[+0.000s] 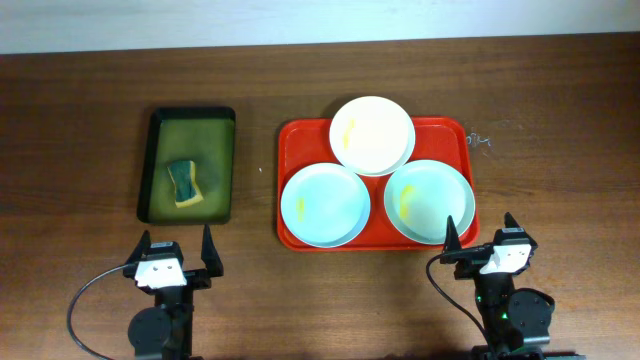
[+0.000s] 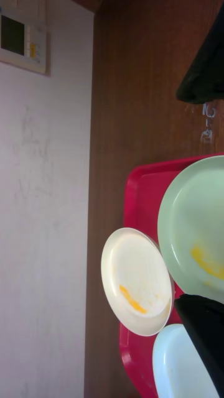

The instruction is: Clean dirty plates on tray and stack at the side

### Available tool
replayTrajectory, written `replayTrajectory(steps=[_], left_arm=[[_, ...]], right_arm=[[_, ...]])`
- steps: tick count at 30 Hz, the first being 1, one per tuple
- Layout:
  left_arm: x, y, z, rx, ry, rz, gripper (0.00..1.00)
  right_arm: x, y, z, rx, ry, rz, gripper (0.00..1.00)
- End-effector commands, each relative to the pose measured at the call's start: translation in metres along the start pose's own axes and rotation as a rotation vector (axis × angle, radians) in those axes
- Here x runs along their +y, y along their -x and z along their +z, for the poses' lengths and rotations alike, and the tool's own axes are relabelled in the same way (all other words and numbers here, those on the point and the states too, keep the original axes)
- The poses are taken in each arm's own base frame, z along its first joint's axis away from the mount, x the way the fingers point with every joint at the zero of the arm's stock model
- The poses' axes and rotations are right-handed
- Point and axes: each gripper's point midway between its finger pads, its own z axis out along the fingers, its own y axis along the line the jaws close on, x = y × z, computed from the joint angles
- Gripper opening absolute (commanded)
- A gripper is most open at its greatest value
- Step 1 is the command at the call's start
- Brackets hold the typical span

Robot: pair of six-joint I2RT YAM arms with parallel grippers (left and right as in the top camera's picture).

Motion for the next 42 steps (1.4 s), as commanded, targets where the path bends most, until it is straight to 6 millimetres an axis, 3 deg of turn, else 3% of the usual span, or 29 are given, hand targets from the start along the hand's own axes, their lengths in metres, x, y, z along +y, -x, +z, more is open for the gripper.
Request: replayTrajectory(steps=[1,2,3,4,5,7,9,12,15,19,20,23,25,28,31,33,37,42], left_arm=[[-0.004,0.005,0.0,-0.027,-0.021,0.01,0.99],[-0.03,0.008,-0.003,-0.029,-0.174,-0.081,1.0],[-0.068,0.004,-0.014,0.022,-0.409,-0.192,0.99],[-0.101,0.003,-0.032,0.076,-0.622,-0.277,0.99],[-0.12,0.007,-0.049,0.104,-0.77,-0.326,1.0],[-0.133,0.016,-0.063,0.092,-0.885,-0.326,0.99],[-0.14,0.044,-0.077,-0.039,-0.972,-0.247,0.99],[-0.131,0.111,-0.092,-0.32,-0.926,-0.147,0.99],[-0.114,0.168,-0.094,-0.424,-0.747,-0.023,0.99],[-0.065,0.202,-0.055,-0.145,-0.374,-0.004,0.99],[-0.063,0.207,-0.046,-0.053,-0.352,0.041,0.99],[-0.09,0.227,-0.032,0.164,-0.523,0.035,0.99],[-0.08,0.236,-0.003,0.234,-0.452,0.031,0.99],[-0.03,0.212,0.039,0.527,-0.118,-0.062,0.99],[-0.032,0.174,0.074,0.819,-0.118,-0.072,0.99],[-0.024,0.13,0.102,0.999,-0.06,-0.068,0.99],[0.003,0.059,0.14,1.177,0.176,-0.115,0.99],[0.014,-0.027,0.18,1.327,0.218,-0.108,0.99]], right_arm=[[-0.002,-0.004,0.0,0.008,-0.008,-0.006,0.98],[-0.002,-0.004,0.0,0.008,-0.008,-0.006,0.98],[-0.002,-0.004,0.0,0.008,-0.008,-0.006,0.98],[-0.002,-0.004,0.0,0.008,-0.008,-0.006,0.98],[-0.002,-0.004,0.0,0.008,-0.008,-0.006,0.98],[-0.002,-0.004,0.0,0.008,-0.008,-0.006,0.98],[-0.002,-0.004,0.0,0.008,-0.008,-0.006,0.98],[-0.002,-0.004,0.0,0.008,-0.008,-0.006,0.98],[-0.002,-0.004,0.0,0.008,-0.008,-0.006,0.98],[-0.002,-0.004,0.0,0.008,-0.008,-0.006,0.98],[-0.002,-0.004,0.0,0.008,-0.008,-0.006,0.98],[-0.002,-0.004,0.0,0.008,-0.008,-0.006,0.99],[-0.002,-0.004,0.0,0.008,-0.008,-0.006,0.98],[-0.002,-0.004,0.0,0.008,-0.008,-0.006,0.98],[-0.002,-0.004,0.0,0.008,-0.008,-0.006,0.99],[-0.002,-0.004,0.0,0.008,-0.008,-0.006,0.98],[-0.002,-0.004,0.0,0.008,-0.008,-0.006,0.98],[-0.002,-0.004,0.0,0.008,-0.008,-0.006,0.98]])
